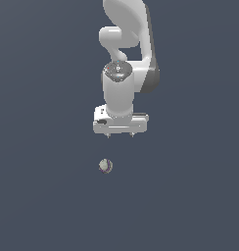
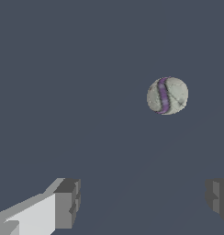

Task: Pick up the object and move it to a goal position.

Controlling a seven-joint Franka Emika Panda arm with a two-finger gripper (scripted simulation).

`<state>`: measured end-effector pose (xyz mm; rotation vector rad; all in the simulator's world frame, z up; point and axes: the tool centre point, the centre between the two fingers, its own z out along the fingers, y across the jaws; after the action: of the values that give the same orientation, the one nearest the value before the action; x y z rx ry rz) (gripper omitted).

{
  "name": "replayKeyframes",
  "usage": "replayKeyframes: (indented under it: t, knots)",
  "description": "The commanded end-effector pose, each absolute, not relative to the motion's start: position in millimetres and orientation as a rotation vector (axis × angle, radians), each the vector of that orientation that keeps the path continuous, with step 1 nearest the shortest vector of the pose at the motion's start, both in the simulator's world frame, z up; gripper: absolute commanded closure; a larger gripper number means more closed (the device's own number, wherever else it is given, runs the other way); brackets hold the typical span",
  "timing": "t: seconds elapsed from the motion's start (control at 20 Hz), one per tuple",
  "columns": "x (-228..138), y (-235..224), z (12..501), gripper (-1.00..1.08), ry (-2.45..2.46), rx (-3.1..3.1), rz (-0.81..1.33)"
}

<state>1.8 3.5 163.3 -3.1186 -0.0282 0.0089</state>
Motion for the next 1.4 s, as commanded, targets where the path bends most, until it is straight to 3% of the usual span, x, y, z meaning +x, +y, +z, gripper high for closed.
replayKeyframes:
  t: [0.0, 0.45, 1.35]
  knots:
    - [1.8, 3.5, 163.4, -0.92, -0.028, -3.119, 0.009]
    - [16.4, 35.7, 187.2, -0.92, -0.118, -3.107, -0.082]
    - [25.5, 26.0, 176.5, -0.92, -0.371, -3.1, -0.071]
